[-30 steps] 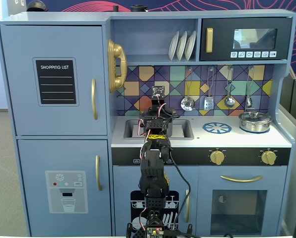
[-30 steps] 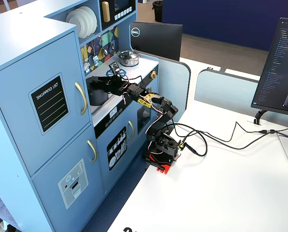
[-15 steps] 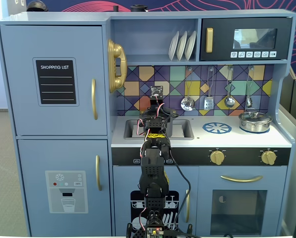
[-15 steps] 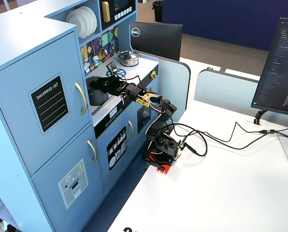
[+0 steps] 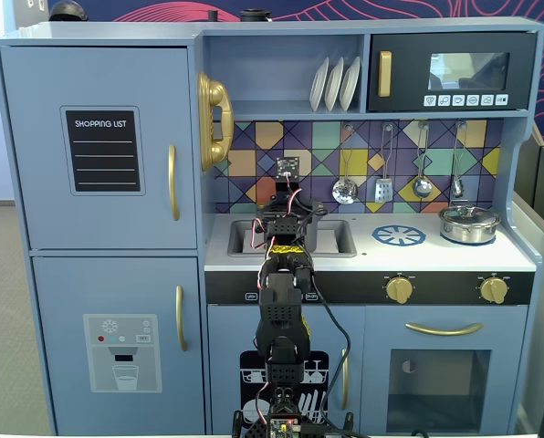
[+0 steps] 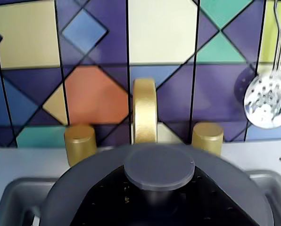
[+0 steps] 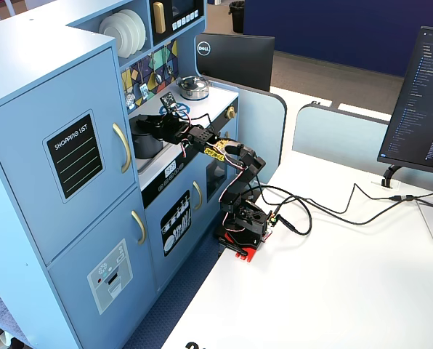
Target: Take off the lid from the gray recipient and place it on the counter
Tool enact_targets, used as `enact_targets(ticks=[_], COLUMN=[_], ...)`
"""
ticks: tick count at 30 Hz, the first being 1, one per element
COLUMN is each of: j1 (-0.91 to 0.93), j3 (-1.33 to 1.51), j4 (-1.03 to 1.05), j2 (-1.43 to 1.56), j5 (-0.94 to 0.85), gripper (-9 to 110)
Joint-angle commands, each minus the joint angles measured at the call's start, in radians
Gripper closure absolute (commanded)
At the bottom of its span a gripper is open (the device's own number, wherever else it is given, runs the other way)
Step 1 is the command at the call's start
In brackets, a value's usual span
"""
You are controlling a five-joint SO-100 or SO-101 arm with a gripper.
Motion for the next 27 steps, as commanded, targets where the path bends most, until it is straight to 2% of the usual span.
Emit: enact_targets(ticks=[1, 14, 27], j1=[0.002, 0.114, 0.428], j3=[-0.089, -0.167, -0.124], j4=[-0.043, -0.032, -0.021], j2=[0.037, 0.049, 0.083], j5=[0.002, 0.005, 0.064], gripper=[101, 101, 101])
